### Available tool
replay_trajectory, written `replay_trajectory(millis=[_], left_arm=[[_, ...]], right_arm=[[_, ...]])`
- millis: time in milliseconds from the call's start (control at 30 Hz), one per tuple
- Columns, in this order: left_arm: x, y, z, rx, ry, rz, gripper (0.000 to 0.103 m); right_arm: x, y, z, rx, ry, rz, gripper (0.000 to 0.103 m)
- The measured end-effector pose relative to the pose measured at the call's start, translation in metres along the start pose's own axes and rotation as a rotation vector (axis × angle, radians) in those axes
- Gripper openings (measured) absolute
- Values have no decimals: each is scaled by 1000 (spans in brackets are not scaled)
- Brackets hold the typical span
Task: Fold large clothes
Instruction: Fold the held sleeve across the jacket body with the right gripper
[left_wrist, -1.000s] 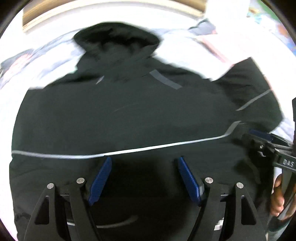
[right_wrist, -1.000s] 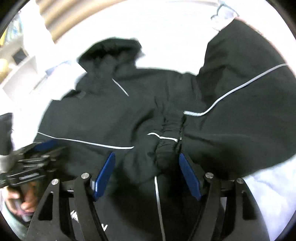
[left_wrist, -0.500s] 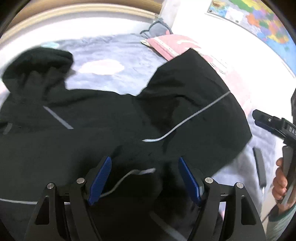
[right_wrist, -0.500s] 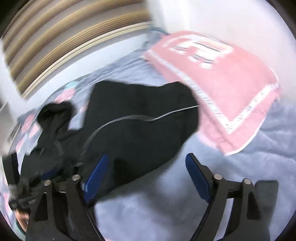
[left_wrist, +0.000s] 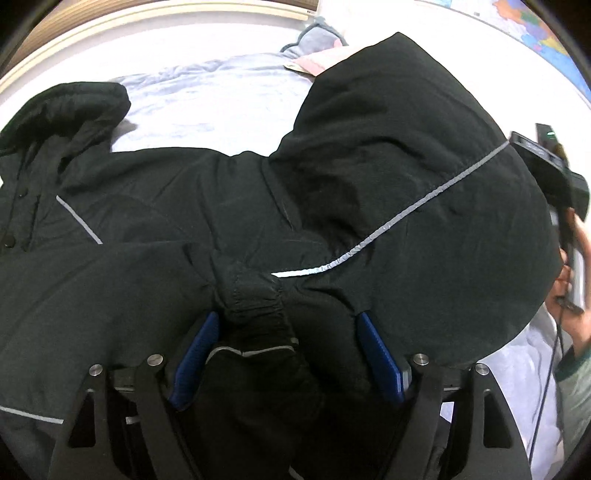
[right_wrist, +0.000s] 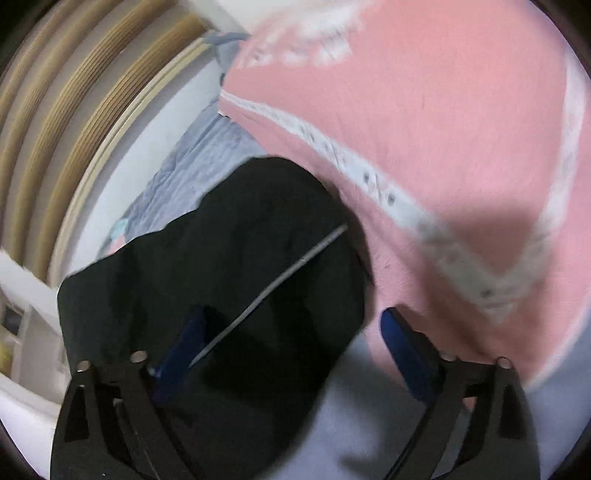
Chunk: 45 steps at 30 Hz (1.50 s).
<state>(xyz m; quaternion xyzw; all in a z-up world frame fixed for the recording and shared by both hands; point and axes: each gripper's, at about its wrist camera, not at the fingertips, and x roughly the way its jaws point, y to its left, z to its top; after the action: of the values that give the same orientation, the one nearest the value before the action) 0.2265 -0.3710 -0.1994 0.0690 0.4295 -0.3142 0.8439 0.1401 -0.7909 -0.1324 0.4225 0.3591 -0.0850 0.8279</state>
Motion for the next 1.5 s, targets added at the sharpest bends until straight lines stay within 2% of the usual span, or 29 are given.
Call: replay_trajectory(millis=[67, 100, 133, 167, 200, 233, 267, 400, 500, 567, 633, 733, 800, 867, 933, 1000, 1067, 1200, 1300, 1400, 1500], left_arm=[[-1, -4, -2, 6, -5, 6, 80], [-1, -5, -3, 8, -6, 7, 80], [1, -5, -2, 9, -6, 8, 80], [0, -6, -2, 10, -7, 9, 80], [0, -6, -2, 10, -8, 8, 80], [-1, -6, -2, 10, -12, 6, 80], [-1, -6, -3, 9, -15, 4, 80], [-3, -3, -3, 3, -23, -9, 80], [-3, -2, -4, 7, -27, -7, 80], [-2, -4, -4, 17, -27, 1, 80], [0, -7, -4, 33, -17, 22, 80], [1, -8, -3, 47, -6, 33, 81], [0, -4, 0, 47, 11, -3, 83], [-8, 4, 5, 53, 35, -58, 83], [-35, 17, 7, 17, 20, -111, 83], [-63, 32, 6, -11, -28, -128, 83], [-100, 51, 2, -32, -72, -114, 83], [-156, 87, -14, -63, -125, -38, 83], [-198, 117, -36, -89, -150, 20, 83], [-228, 141, -58, -121, -187, 12, 83], [-260, 168, -82, -174, -221, 18, 83]], right_arm=[[16, 0, -2, 14, 37, 67, 98], [19, 5, -4, -10, 34, 66, 91], [19, 15, -6, -60, 33, 83, 68], [16, 22, -9, -86, 31, 84, 55], [7, 30, -12, -123, 12, 71, 39], [-2, 36, -15, -148, -11, 57, 28], [-20, 45, -19, -192, -59, 16, 27], [-100, 64, -42, -319, -269, -206, 26], [-136, 54, -51, -309, -332, -306, 26], [-140, 37, -56, -277, -291, -326, 26], [-121, 17, -51, -233, -234, -378, 26], [-96, -6, -49, -152, -154, -379, 26], [-91, -11, -49, -145, -139, -359, 26], [-99, 1, -49, -185, -149, -347, 26], [-110, 20, -57, -242, -165, -338, 26], [-123, 57, -68, -324, -187, -334, 26], [-126, 95, -81, -383, -195, -296, 26], [-115, 179, -120, -516, -185, -232, 25], [-96, 261, -168, -659, -154, -141, 25], [-63, 335, -222, -805, -110, -97, 25], [-31, 384, -269, -888, -41, -66, 25]])
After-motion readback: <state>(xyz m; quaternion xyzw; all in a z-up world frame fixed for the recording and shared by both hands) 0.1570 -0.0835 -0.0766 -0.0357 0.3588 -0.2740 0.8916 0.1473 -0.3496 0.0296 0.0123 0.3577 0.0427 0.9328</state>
